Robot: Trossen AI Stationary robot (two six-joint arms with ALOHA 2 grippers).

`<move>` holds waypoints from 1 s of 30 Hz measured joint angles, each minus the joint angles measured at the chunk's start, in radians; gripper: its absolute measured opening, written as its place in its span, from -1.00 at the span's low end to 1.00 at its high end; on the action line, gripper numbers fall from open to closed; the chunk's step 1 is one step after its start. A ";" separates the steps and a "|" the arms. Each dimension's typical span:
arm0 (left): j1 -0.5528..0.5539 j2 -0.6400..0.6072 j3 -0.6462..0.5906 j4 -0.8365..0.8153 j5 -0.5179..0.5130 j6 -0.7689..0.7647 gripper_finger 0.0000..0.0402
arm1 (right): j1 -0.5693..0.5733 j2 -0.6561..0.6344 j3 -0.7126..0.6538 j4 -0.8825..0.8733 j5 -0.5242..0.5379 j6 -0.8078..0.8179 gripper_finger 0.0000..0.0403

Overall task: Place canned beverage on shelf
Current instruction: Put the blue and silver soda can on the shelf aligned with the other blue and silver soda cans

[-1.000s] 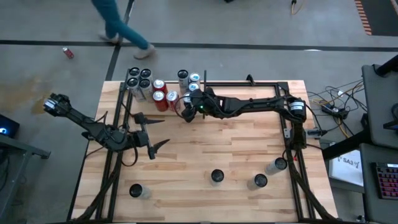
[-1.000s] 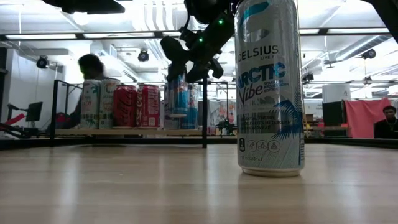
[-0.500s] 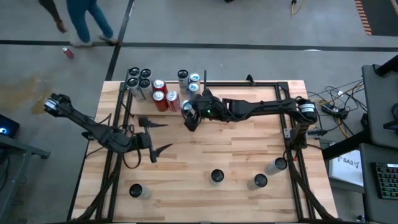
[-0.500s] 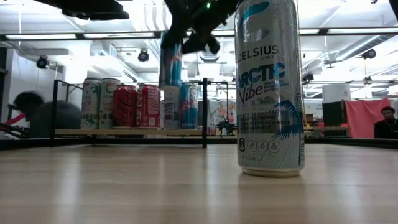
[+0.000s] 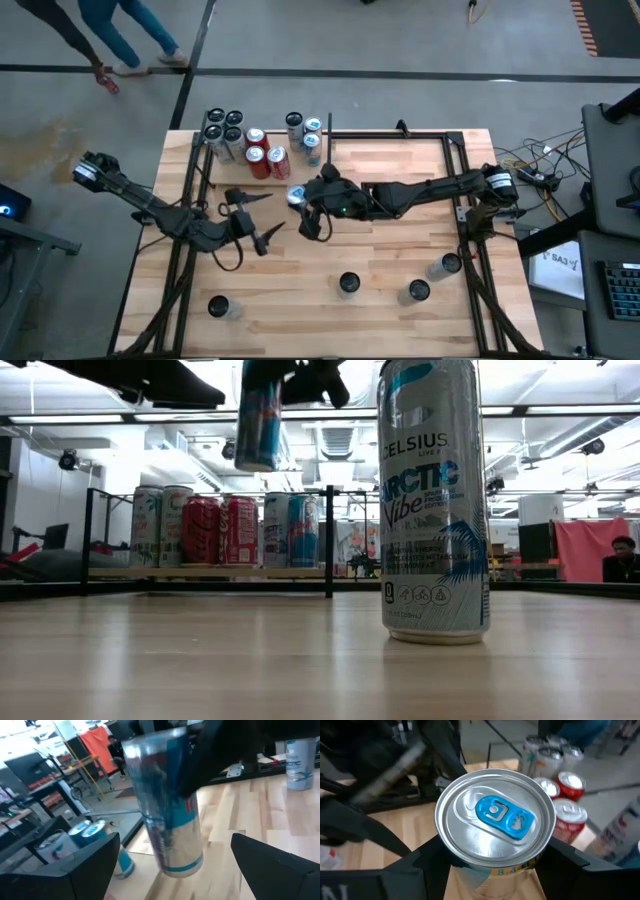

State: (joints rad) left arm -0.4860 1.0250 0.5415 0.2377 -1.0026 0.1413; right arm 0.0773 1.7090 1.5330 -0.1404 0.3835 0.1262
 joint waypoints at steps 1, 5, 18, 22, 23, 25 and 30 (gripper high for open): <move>0.010 0.008 0.000 0.007 0.015 -0.009 0.82 | 0.008 0.000 0.000 0.014 0.007 -0.013 0.12; 0.059 0.048 0.000 0.045 0.047 -0.031 0.82 | 0.030 0.000 0.000 0.064 0.010 -0.041 0.12; 0.110 0.186 0.000 0.293 0.097 0.056 0.82 | 0.056 0.005 0.000 0.154 0.008 -0.093 0.12; 0.110 0.199 0.000 0.320 0.097 0.067 0.77 | 0.056 0.007 0.000 0.154 0.008 -0.093 0.12; 0.110 0.199 0.000 0.319 0.096 0.069 0.73 | 0.056 0.007 0.000 0.154 0.008 -0.093 0.12; 0.110 0.198 0.000 0.320 0.095 0.071 0.61 | 0.056 0.007 0.000 0.154 0.008 -0.093 0.12; 0.110 0.194 0.000 0.321 0.060 0.076 0.17 | 0.056 0.007 0.000 0.147 0.006 -0.090 0.16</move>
State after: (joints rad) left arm -0.3759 1.2186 0.5419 0.5586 -0.9429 0.2173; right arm 0.1329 1.7157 1.5330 0.0071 0.3894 0.0359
